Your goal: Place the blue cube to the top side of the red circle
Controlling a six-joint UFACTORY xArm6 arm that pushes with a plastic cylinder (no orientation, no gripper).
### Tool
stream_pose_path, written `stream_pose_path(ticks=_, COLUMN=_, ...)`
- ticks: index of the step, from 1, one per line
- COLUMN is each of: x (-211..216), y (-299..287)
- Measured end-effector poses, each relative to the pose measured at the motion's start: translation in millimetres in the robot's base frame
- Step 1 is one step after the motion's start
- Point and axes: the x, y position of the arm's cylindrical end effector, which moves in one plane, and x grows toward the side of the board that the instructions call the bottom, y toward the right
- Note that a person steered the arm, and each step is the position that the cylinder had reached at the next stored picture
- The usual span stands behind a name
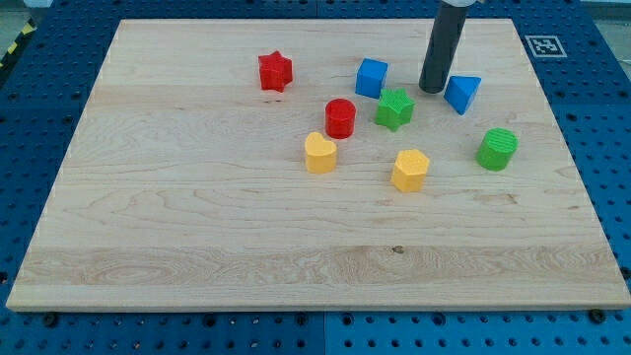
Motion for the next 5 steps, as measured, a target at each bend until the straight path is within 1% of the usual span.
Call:
stream_pose_path(ticks=2, x=1, y=-28)
stream_pose_path(ticks=4, x=-2, y=-38)
stream_pose_path(ticks=5, x=-24, y=-47)
